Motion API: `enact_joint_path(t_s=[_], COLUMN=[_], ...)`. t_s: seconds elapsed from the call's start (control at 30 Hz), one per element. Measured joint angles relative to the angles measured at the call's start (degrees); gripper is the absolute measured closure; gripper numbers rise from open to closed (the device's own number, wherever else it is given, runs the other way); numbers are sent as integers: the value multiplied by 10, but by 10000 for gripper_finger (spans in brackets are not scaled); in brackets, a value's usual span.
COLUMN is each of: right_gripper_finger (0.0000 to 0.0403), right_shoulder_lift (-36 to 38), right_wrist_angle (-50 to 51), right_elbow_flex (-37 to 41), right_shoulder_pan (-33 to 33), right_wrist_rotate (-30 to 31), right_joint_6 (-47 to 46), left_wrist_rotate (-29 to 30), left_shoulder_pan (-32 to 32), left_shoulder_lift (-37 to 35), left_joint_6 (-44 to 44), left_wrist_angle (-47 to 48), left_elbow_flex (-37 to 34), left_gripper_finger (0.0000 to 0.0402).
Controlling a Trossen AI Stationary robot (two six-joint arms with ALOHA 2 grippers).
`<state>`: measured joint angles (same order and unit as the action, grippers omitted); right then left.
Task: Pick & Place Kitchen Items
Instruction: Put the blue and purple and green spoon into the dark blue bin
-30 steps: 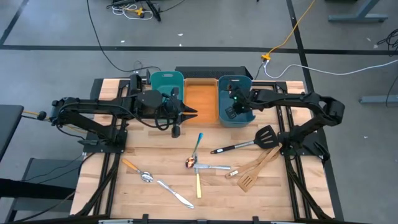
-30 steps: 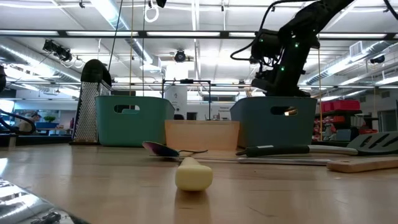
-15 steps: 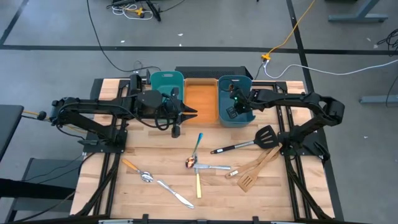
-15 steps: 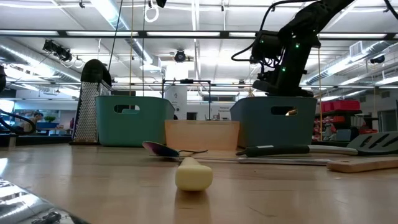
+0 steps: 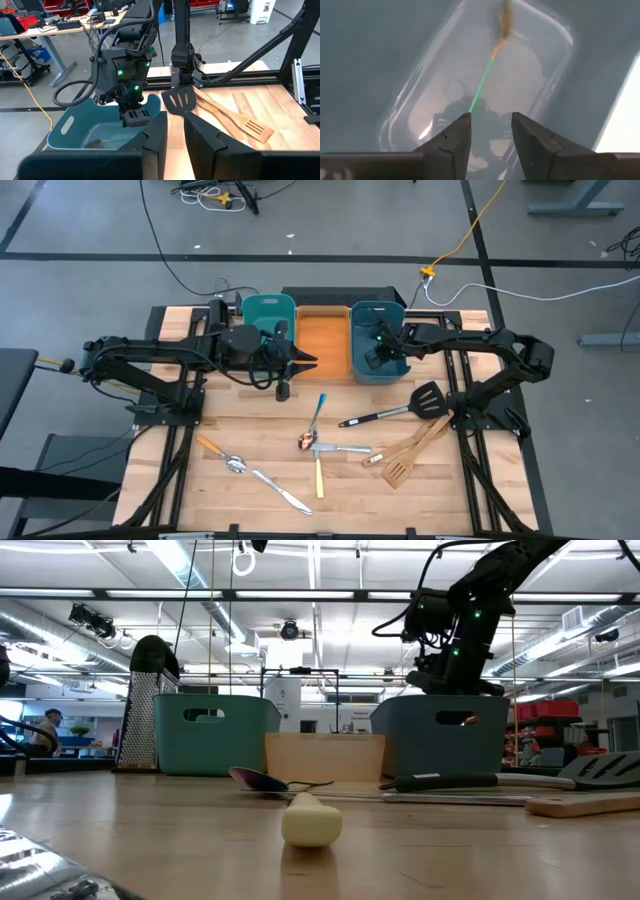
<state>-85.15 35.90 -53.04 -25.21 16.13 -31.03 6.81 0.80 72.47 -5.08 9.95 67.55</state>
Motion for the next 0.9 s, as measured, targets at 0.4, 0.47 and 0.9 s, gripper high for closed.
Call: enact_joint_path(t_s=[0.4,0.47,0.9], right_gripper_finger=[294,300,316], right_shoulder_lift=[18,29,99], right_wrist_angle=[-35,-40,-139], right_elbow_flex=[0,0,0], right_shoulder_pan=[0,0,5], right_wrist_rotate=[8,8,-119], right_joint_6=[35,35,82], left_wrist_rotate=[0,-2,-11], left_shoulder_pan=[0,0,0], left_shoulder_lift=[0,0,18], left_joint_6=[2,21,182], left_wrist_angle=[26,40,177], left_elbow_flex=[0,0,-1], left_gripper_finger=[330,330,330])
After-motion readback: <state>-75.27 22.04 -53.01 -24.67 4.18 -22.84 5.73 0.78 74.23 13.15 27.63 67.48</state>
